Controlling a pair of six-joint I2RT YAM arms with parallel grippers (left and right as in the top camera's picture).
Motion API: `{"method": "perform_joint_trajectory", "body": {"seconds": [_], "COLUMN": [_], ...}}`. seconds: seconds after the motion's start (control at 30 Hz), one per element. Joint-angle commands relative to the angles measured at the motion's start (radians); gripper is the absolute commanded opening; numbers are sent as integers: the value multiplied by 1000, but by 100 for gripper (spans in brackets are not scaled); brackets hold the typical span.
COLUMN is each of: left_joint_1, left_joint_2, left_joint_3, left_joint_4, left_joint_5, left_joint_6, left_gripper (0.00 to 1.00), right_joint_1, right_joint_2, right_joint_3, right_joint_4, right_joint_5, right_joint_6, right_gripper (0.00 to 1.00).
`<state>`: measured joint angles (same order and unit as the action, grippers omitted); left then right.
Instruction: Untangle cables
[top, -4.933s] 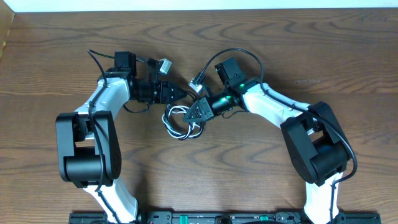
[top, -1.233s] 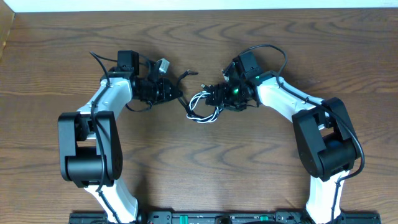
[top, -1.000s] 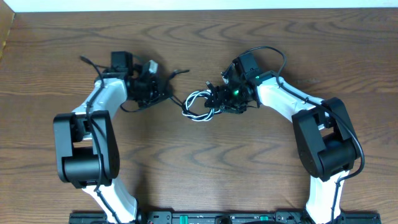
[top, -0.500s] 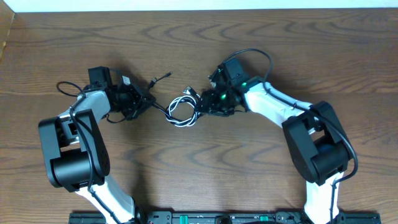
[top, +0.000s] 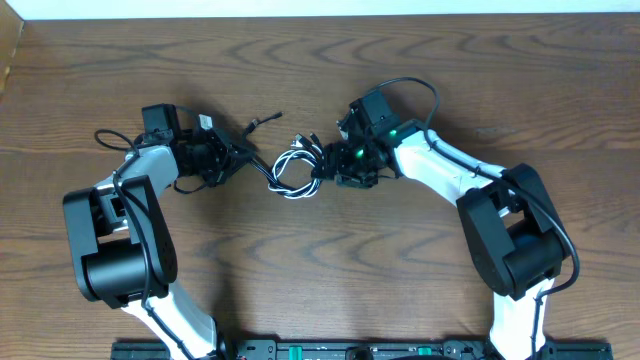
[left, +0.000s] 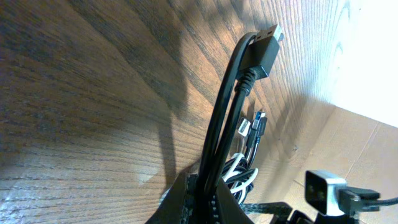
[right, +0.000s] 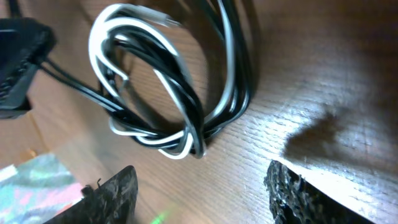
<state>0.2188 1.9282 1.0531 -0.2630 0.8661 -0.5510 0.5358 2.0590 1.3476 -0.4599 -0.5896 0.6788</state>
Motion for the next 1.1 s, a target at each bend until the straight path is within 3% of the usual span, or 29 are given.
{"method": "perform_joint_trajectory", "body": {"seconds": [0.0,0.1,0.23,0.6,0.83,1.07], "left_joint_1": [-2,-2,-2,-2,-2,-2], "left_joint_2": [-1,-1,-1,-1,-1,-1], "left_joint_3": [-2,-2,-2,-2,-2,-2], "left_joint_4": [-1,-5,-3,12,11,11], "left_joint_5": [24,28,78,315,361,380], "left_joint_6": [-8,-14,-69,-128,-128,-143], "left_gripper": [7,7,8,7,8,7], "right_joint_1": [50,78,98,100,117,134], "right_joint_2": [-27,-25,-7,39,64,68], "right_joint_3": [3,-4,-5,-5,-5,-5], "right_joint_4": [-13,-5,7,82,85,90], "right_joint_5": [127,196,283,325,323,144], "right_joint_6": [99,183,252,288,351,407], "right_gripper": [61,56,58,55,56,59]}}
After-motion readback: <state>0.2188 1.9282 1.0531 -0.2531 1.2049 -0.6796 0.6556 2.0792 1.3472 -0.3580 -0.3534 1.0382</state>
